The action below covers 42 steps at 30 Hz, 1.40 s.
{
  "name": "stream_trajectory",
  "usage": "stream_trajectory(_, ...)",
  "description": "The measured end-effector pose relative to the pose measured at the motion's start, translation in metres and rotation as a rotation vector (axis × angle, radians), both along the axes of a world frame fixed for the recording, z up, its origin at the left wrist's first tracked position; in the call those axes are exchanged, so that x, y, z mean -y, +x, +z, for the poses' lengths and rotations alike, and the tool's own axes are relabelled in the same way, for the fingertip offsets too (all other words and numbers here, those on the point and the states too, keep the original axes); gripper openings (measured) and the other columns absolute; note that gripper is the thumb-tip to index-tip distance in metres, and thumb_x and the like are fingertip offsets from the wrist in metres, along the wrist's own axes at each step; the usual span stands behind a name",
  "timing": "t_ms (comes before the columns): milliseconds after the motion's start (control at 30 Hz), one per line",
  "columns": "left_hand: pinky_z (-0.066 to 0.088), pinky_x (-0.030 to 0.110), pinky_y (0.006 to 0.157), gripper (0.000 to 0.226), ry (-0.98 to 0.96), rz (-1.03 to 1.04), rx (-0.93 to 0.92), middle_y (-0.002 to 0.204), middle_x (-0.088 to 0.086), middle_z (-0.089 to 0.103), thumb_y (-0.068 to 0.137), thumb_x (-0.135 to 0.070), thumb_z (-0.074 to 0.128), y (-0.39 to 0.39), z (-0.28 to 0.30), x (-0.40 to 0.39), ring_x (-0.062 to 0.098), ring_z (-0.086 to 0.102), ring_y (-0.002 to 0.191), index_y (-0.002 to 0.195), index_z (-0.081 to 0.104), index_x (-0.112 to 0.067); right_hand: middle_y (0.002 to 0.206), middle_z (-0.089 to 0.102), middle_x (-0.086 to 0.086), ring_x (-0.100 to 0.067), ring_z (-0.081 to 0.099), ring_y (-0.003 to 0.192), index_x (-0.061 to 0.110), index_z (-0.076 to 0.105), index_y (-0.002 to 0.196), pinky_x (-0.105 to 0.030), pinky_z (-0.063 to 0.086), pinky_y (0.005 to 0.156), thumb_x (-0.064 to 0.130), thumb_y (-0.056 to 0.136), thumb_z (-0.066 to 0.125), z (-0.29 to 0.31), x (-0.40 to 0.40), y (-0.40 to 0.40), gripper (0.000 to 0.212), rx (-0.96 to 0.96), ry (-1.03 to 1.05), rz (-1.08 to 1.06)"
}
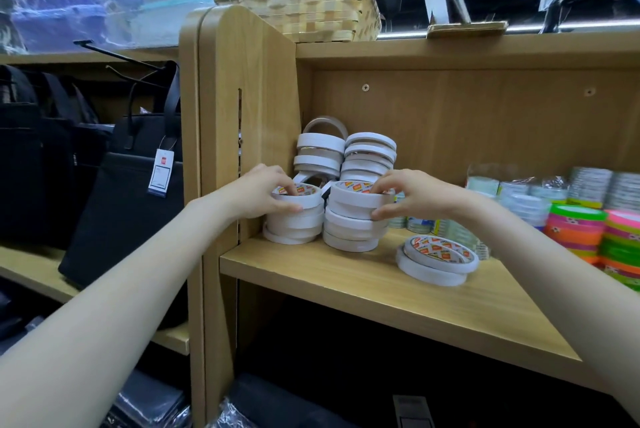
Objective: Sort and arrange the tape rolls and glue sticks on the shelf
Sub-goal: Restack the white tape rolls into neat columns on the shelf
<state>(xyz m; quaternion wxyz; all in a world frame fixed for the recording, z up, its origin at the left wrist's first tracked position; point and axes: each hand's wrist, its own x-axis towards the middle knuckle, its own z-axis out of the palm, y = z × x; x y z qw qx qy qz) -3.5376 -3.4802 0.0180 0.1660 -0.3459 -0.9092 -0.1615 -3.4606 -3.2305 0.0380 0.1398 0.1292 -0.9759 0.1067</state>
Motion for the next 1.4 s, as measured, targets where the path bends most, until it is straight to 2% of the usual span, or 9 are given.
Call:
stream_trajectory(200, 0.039, 0.03, 0.079, 0.016, 0.114, 0.028, -0.015, 0.103, 0.004, 0.062, 0.09, -0.027, 0.058, 0.001, -0.01, -0.008, 0.021, 0.054, 0.098, 0.098, 0.062, -0.014, 0.102, 0.059, 0.002, -0.018, 0.052, 0.097, 0.024, 0.061, 0.091, -0.033, 0.04, 0.085, 0.034, 0.082, 0.068, -0.004, 0.003, 0.001, 0.015, -0.03, -0.018, -0.009)
stream_trajectory(400, 0.026, 0.022, 0.097, 0.049, 0.535, 0.105, -0.289, 0.124, 0.009, 0.047, 0.081, -0.018, 0.069, 0.012, -0.055, -0.014, 0.025, 0.041, 0.116, 0.125, 0.049, -0.008, 0.105, 0.059, -0.011, -0.024, 0.055, 0.096, 0.004, 0.066, 0.094, -0.042, 0.045, 0.089, 0.027, 0.084, 0.067, -0.007, 0.004, 0.002, 0.025, -0.166, -0.12, 0.009)
stream_trajectory(533, 0.026, 0.026, 0.105, 0.068, 0.646, 0.149, -0.27, 0.134, 0.015, 0.038, 0.076, -0.01, 0.073, 0.019, -0.08, -0.021, 0.027, 0.038, 0.126, 0.133, 0.038, 0.0, 0.1, 0.058, -0.013, -0.03, 0.059, 0.092, -0.001, 0.067, 0.088, -0.047, 0.046, 0.087, 0.024, 0.085, 0.066, 0.003, 0.011, 0.001, 0.025, -0.271, -0.332, 0.049)
stream_trajectory(667, 0.029, 0.018, 0.098, 0.071, 0.731, 0.147, -0.207, 0.139, 0.01, 0.036, 0.078, -0.01, 0.07, 0.018, -0.086, -0.023, 0.02, 0.038, 0.128, 0.138, 0.031, -0.003, 0.094, 0.049, 0.004, -0.019, 0.05, 0.097, 0.001, 0.065, 0.087, -0.036, 0.04, 0.093, 0.023, 0.083, 0.068, 0.013, 0.036, -0.02, 0.022, -0.332, -0.316, 0.113)
stream_trajectory(867, 0.03, 0.015, 0.091, 0.064, 0.801, 0.149, -0.136, 0.133, 0.007, 0.045, 0.08, -0.011, 0.069, 0.017, -0.086, -0.016, 0.018, 0.045, 0.122, 0.134, 0.037, -0.006, 0.097, 0.051, -0.007, -0.017, 0.047, 0.092, 0.004, 0.066, 0.09, -0.028, 0.033, 0.074, 0.024, 0.08, 0.071, -0.001, 0.077, -0.05, 0.023, -0.267, -0.207, 0.163)
stream_trajectory(1000, 0.027, 0.009, 0.087, 0.063, 0.769, 0.156, -0.168, 0.131, 0.008, 0.044, 0.079, -0.011, 0.07, 0.017, -0.087, -0.018, 0.019, 0.045, 0.12, 0.133, 0.038, -0.005, 0.085, 0.05, 0.0, -0.014, 0.047, 0.085, 0.021, 0.061, 0.068, -0.028, 0.035, 0.074, 0.024, 0.077, 0.074, 0.003, 0.068, -0.05, 0.016, -0.388, -0.416, 0.133)
stream_trajectory(1167, 0.021, 0.005, 0.085, 0.066, 0.771, 0.169, -0.163, 0.132, 0.009, 0.043, 0.078, -0.01, 0.071, 0.017, -0.086, -0.019, 0.02, 0.044, 0.12, 0.133, 0.037, -0.003, 0.102, 0.058, -0.014, -0.027, 0.051, 0.104, 0.003, 0.067, 0.098, -0.032, 0.038, 0.084, 0.026, 0.079, 0.072, 0.005, 0.068, -0.052, 0.03, -0.275, -0.287, 0.069)
stream_trajectory(1267, 0.022, 0.006, 0.087, 0.068, 0.763, 0.182, -0.162, 0.133, 0.009, 0.042, 0.078, -0.011, 0.072, 0.018, -0.086, -0.02, 0.021, 0.042, 0.123, 0.135, 0.035, -0.004, 0.111, 0.058, -0.002, -0.016, 0.05, 0.111, 0.008, 0.065, 0.11, -0.029, 0.04, 0.092, 0.029, 0.078, 0.073, 0.001, 0.077, -0.055, 0.039, -0.265, -0.357, 0.137)
stream_trajectory(1400, 0.024, 0.022, 0.104, 0.083, 0.727, 0.169, -0.202, 0.148, 0.008, 0.025, 0.079, -0.016, 0.071, 0.021, -0.087, -0.019, 0.021, 0.027, 0.137, 0.146, 0.022, -0.014, 0.114, 0.052, 0.005, -0.007, 0.047, 0.108, 0.018, 0.062, 0.113, -0.014, 0.038, 0.075, 0.034, 0.085, 0.065, -0.001, 0.058, -0.046, 0.032, -0.285, -0.393, 0.076)
